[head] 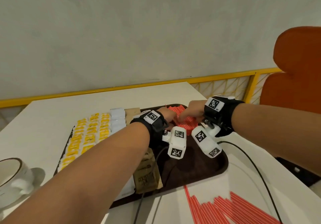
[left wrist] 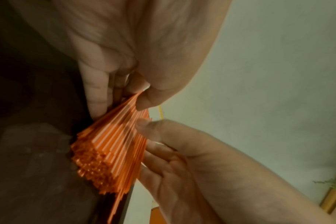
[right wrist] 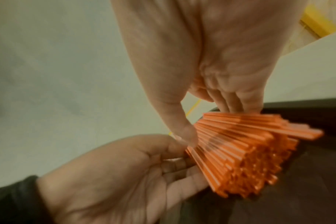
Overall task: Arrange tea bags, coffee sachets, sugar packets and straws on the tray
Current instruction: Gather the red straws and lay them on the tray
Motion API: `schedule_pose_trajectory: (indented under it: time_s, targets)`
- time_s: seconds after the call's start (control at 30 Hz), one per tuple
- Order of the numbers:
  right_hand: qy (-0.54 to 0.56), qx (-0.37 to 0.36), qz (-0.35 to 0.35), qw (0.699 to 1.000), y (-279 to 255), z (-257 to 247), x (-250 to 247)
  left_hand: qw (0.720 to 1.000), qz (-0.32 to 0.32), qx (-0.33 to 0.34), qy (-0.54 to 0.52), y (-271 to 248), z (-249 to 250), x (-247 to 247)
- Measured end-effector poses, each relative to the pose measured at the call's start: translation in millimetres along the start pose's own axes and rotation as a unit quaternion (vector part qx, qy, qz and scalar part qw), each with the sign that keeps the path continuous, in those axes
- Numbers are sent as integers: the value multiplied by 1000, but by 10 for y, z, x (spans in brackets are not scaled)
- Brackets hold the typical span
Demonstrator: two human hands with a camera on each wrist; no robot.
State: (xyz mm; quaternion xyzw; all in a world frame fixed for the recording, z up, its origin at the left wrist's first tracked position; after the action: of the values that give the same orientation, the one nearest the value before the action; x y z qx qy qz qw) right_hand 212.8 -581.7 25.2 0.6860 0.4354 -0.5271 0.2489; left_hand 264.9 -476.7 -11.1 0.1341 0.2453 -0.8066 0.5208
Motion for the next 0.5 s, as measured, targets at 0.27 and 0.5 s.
schedule_pose_trajectory:
  time_s: [0.27, 0.5]
  targets:
    - [134, -57, 58, 988, -128, 258, -98, 999, 37, -10, 32, -103, -34, -177]
    - [157, -147, -195, 957, -416, 190, 261, 998, 54, -10, -9, 52, -161, -156]
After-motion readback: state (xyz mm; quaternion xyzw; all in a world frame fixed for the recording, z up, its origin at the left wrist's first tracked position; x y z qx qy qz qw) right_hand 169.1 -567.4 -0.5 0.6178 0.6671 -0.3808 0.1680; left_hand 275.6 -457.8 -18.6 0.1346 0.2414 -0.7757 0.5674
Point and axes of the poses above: each hand's wrist, its own y-axis towards the middle knuckle, its own x-axis out of the palm, z = x × y, the point moved 3 cm from there along y, towards the middle knuckle, and after that the axes turned 12 degrees about z, right-handed, at the moved point
